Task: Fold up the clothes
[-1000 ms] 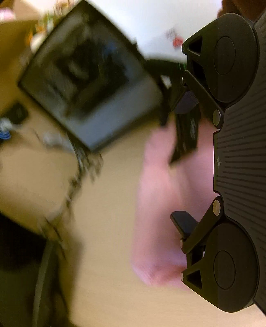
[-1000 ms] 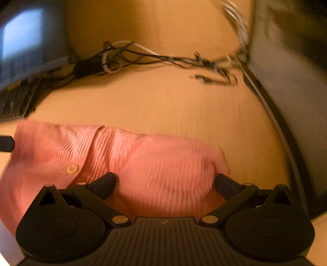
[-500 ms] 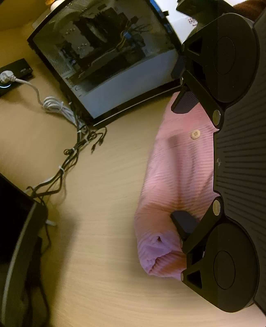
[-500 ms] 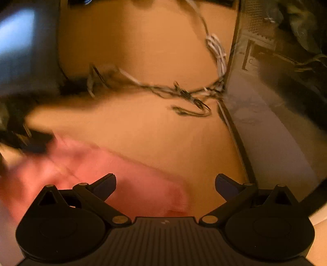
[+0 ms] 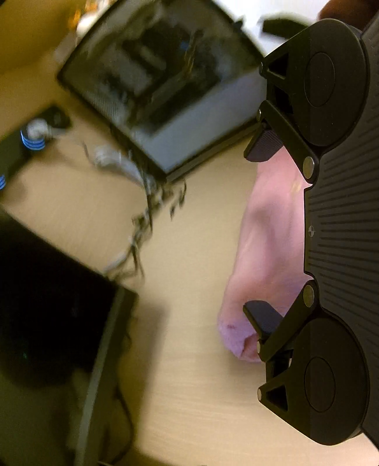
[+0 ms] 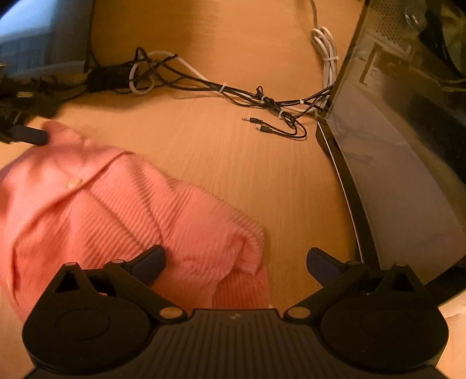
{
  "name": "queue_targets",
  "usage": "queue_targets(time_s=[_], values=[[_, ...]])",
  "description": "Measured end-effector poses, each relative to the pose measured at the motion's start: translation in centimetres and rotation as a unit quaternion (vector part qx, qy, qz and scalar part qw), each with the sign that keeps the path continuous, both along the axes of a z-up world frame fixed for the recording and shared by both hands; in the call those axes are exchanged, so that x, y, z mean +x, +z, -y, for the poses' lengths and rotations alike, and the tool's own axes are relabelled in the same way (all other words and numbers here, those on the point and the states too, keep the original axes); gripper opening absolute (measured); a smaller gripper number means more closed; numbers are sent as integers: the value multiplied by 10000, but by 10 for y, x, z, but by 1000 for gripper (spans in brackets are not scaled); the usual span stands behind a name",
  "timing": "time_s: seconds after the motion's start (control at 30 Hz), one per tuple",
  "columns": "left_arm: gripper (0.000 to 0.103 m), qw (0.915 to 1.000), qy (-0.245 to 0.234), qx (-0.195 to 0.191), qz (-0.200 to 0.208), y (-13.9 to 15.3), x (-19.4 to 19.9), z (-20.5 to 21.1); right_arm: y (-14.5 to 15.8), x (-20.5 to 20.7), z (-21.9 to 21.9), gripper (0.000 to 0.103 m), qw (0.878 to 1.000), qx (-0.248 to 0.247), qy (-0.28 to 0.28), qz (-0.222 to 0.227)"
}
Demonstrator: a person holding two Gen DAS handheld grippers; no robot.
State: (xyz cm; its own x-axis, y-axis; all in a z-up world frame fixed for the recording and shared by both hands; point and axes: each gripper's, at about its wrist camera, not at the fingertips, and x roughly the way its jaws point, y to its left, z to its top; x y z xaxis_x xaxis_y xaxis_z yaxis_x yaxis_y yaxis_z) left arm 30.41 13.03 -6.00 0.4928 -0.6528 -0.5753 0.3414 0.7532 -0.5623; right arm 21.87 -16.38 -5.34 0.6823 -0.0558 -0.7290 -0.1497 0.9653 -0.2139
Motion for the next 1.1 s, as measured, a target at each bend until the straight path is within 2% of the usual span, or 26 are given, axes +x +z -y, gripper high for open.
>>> queue_targets(time_s=[0.07, 0.13, 0.2, 0.3, 0.4, 0.5, 0.57, 0.67, 0.73, 0.87, 0.93, 1.0, 1.07, 1.1], values=[[103, 9998, 110, 40, -140, -14, 15, 6, 7, -2, -4, 103, 9997, -144, 201, -88], [103, 9998, 99, 146, 1, -8, 18, 10, 20, -6, -1, 103, 9993, -125, 366, 1], [103, 9996, 45, 262, 104, 6, 9, 12, 37, -8, 9, 103, 9989, 162, 346, 254], [103, 9998, -91, 122, -142, -1, -6, 16, 45, -3, 21, 103, 9964, 497, 125, 669], [103, 9990, -228, -17, -388, -8, -21, 21, 29, 14, 19, 103, 9968, 379, 12, 701], [103, 9972, -364, -156, -634, -15, -36, 26, -3, 25, 12, 103, 9981, -233, 111, 554], [103, 9955, -455, -249, -798, -20, -46, 30, -8, 18, 14, 103, 9980, -213, 88, 595], [103, 9929, -538, -351, -1002, -26, -57, 34, -5, -1, 18, 103, 9993, -12, 52, 381], [103, 9950, -345, -220, -915, -24, -41, 35, -5, -15, 16, 103, 9996, 139, 82, 216], [103, 9982, 74, 109, -591, -18, -7, 36, 7, -56, -2, 103, 9925, 572, 1082, 37], [103, 9985, 122, -69, -533, -6, -7, 25, 18, -67, -5, 103, 9896, 656, 1255, 250], [103, 9996, 54, -47, -289, 10, -15, 17, 29, -66, -2, 103, 9889, 709, 1193, 529], [103, 9987, -15, 467, 189, 26, -34, 16, 38, -61, 0, 103, 9880, 739, 1107, 788], [103, 9952, -82, 845, 478, 31, -44, 18, 39, -54, -2, 103, 9877, 680, 1128, 846]])
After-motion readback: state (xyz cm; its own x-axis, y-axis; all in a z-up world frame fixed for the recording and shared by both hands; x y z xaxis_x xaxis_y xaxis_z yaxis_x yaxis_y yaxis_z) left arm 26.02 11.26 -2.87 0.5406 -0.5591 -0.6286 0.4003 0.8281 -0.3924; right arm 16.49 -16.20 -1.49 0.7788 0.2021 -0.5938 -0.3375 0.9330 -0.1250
